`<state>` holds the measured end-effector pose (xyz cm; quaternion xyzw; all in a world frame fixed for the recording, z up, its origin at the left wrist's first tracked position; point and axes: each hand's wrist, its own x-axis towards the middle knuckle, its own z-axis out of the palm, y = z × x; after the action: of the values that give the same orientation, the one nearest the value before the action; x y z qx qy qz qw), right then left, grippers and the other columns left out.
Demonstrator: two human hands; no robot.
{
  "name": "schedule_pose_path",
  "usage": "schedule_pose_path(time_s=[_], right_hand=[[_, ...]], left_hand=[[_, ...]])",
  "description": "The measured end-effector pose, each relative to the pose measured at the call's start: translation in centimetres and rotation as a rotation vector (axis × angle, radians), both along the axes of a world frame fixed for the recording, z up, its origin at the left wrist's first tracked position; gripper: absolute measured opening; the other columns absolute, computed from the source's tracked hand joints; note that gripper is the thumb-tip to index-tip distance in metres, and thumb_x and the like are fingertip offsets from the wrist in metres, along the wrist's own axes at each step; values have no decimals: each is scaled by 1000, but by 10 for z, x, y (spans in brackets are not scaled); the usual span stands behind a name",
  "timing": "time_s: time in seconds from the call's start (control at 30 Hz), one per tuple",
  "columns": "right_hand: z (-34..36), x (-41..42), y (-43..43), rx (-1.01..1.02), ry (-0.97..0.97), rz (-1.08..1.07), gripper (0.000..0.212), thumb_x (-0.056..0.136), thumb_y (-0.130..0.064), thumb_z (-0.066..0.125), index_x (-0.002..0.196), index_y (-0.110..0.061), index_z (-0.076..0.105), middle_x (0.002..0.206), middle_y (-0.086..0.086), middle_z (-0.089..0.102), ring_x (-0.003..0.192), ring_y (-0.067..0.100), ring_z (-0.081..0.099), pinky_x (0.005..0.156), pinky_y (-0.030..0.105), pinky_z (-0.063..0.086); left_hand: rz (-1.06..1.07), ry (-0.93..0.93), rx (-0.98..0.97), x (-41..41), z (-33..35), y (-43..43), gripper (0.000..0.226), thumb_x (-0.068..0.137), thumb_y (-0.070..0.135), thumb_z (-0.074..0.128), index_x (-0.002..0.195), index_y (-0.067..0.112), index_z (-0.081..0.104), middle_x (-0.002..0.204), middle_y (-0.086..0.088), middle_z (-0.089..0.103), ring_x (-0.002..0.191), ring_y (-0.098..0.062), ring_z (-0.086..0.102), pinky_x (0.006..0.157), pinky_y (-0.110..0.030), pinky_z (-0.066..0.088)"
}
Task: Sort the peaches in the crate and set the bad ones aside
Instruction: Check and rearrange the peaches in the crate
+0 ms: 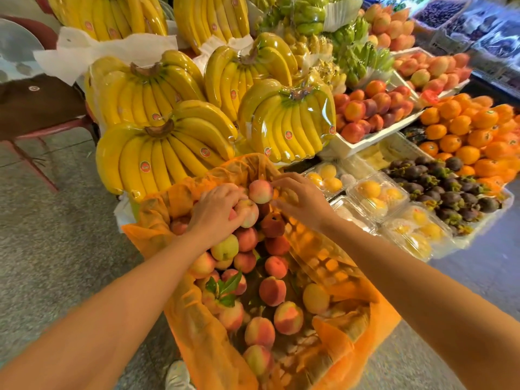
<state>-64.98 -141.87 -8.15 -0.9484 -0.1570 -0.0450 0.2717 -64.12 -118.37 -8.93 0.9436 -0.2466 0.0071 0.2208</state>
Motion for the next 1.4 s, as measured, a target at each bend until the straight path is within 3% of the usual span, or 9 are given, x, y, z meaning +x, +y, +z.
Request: schedule_pose_path(time_s=[0.07,0.17,0.3,0.47,0.7,0.97,1.17,1.3,1.4], right_hand=[[6,-20,0,43,46,25,40,83,-41,65,116,-19,64,110,0,66,93,17,65,79,43,53],[3,-51,4,-16,203,148,37,84,-41,69,114,-19,64,100,-1,69,86,12,67,75,40,54],[-16,-87,15,-257,429,329,42,85,-42,68,118,-17,63,109,0,67,94,17,63,81,36,52],[-54,-108,24,-504,565,466,61,82,-46,70,133,-16,53,128,6,53,112,25,54,87,28,42],[-77,-94,26,-776,566,619,72,88,-37,67,150,-22,32,155,1,31,144,24,18,114,31,19],[-94,-74,34,-889,379,809,73,82,-42,70,146,-26,38,137,2,48,121,22,40,100,30,32],[-94,-71,29,-774,362,760,73,72,-51,76,134,-24,49,128,1,51,117,21,47,94,32,36],[-62,-60,26,-376,284,557,70,70,-53,77,128,-20,55,121,1,57,112,18,50,97,27,38],[-32,-42,40,-59,177,398,68,70,-55,77,126,-21,57,118,0,60,106,17,55,92,37,47]], left_hand=[[-46,25,-38,-20,4,6,35,84,39,55,114,24,64,128,-2,58,122,-23,50,94,-39,38],[-67,24,-56,-55,0,22,39,84,46,55,113,23,65,119,0,62,113,-22,56,89,-37,44],[-58,-54,-29,-99,-12,40,42,78,56,46,94,24,69,94,5,66,95,-20,61,84,-38,41],[103,-119,-26,-142,-27,54,40,78,61,44,82,31,70,97,10,65,112,-16,52,104,-42,21],[90,-59,-77,-159,-45,66,39,84,57,42,88,32,71,113,11,60,132,-13,36,116,-44,-1],[106,-120,-154,-157,-55,67,27,85,43,48,84,30,71,111,10,62,127,-13,39,116,-42,0],[92,-100,-160,-157,-53,67,26,85,43,48,87,31,71,112,13,61,127,-13,41,117,-43,2],[111,-127,-168,-153,-48,70,27,85,47,48,88,32,70,115,11,60,128,-14,40,115,-46,12],[256,-177,-152,-144,-45,77,34,84,49,46,101,30,68,131,5,53,135,-19,33,111,-48,20]])
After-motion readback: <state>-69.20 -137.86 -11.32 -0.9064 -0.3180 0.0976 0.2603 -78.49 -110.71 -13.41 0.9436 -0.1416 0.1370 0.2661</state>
